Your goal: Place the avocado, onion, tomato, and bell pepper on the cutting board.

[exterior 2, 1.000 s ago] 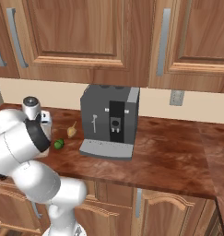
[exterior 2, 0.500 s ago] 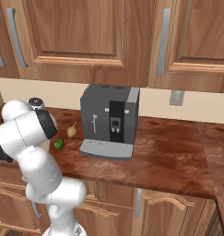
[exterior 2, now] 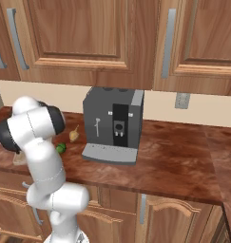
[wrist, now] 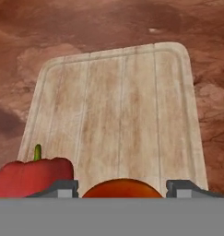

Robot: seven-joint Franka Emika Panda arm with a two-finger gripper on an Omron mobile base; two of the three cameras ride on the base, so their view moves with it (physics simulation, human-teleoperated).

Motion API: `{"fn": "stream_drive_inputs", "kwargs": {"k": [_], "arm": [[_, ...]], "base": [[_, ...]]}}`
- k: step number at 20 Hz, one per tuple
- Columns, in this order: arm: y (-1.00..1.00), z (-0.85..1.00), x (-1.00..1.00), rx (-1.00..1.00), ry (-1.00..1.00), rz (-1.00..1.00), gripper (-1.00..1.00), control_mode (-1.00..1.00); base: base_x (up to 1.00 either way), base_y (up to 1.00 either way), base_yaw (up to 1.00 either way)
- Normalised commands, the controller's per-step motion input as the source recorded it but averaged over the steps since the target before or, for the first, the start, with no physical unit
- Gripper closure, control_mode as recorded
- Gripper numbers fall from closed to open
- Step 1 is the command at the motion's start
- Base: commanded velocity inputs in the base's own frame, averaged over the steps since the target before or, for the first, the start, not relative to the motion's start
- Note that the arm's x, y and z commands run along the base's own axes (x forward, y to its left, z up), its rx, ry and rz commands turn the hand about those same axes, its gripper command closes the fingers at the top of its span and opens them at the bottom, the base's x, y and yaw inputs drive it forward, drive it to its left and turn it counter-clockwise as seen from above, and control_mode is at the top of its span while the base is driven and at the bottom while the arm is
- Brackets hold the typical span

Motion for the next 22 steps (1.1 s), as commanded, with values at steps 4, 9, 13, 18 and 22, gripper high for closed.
{"fn": "stream_drive_inputs", "kwargs": {"k": [4,9,13,18,22], "arm": [[0.06,-0.16,0.18,0.0,0.04,0.0,1.0,-1.0],[0.14,-0.19,0.16,0.0,0.05,0.0,1.0,-1.0],[0.17,-0.15,0.11,0.0,0.02,0.0,1.0,-1.0],[0.12,-0.14,0.03,-0.01,0.02,0.0,-1.0,-1.0],[0.0,0.0,-0.02,0.0,0.0,0.0,-1.0,-1.0]], "base": [[0.0,0.0,0.0],[0.0,0.0,0.0],[0.0,0.0,0.0],[0.0,0.0,0.0],[0.0,0.0,0.0]]}}
